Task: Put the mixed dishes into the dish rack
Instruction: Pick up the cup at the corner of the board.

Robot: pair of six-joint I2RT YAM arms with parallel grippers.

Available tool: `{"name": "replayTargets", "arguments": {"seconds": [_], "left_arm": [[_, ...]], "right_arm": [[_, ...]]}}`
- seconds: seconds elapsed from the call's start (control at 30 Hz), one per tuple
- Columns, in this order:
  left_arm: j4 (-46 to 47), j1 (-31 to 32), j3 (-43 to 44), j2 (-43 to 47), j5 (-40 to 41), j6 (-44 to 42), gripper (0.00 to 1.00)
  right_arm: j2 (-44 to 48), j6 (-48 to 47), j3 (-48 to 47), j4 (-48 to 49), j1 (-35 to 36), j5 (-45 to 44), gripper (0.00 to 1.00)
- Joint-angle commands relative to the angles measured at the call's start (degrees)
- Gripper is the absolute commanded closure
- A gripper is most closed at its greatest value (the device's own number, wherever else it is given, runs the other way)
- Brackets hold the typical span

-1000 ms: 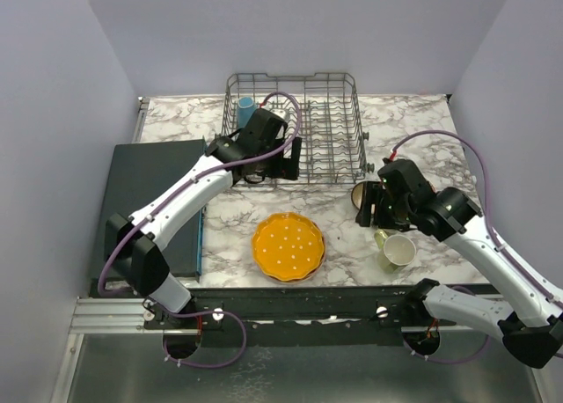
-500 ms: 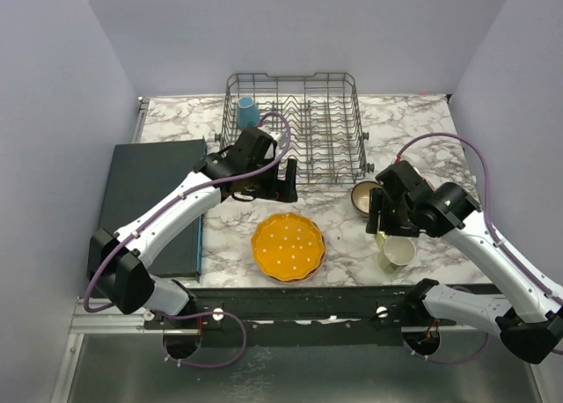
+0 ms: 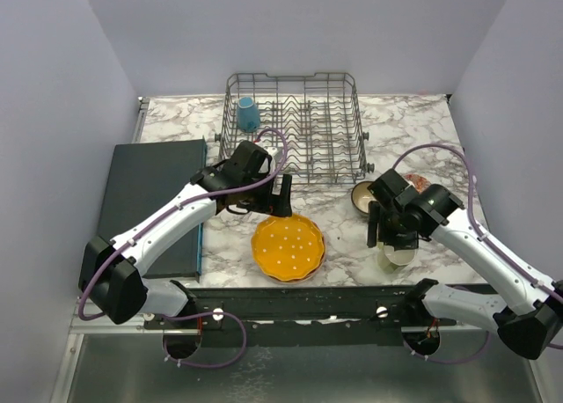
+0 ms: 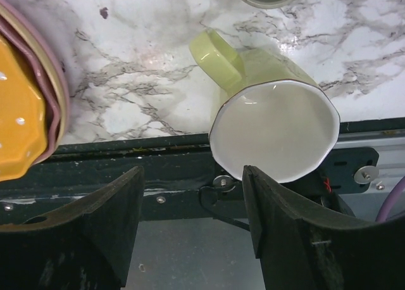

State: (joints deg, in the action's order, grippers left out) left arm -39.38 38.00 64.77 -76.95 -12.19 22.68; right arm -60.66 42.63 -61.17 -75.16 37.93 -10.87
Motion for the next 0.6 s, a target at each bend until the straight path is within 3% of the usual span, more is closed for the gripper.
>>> {"name": "replayTargets", "arguments": {"seconds": [0.0, 0.57], "left_arm": [[1.3, 0.2, -0.9, 0.9, -0.6, -1.3, 0.02], [1.5, 0.3, -2.2, 3.3, 3.4, -1.8, 0.02]], "right_arm": [[-1.9, 1.2, 2.2, -0.1, 0.4, 0.7, 0.32], [-6.5, 1.0, 6.5, 5.3, 0.4, -0.3, 0.40]]}}
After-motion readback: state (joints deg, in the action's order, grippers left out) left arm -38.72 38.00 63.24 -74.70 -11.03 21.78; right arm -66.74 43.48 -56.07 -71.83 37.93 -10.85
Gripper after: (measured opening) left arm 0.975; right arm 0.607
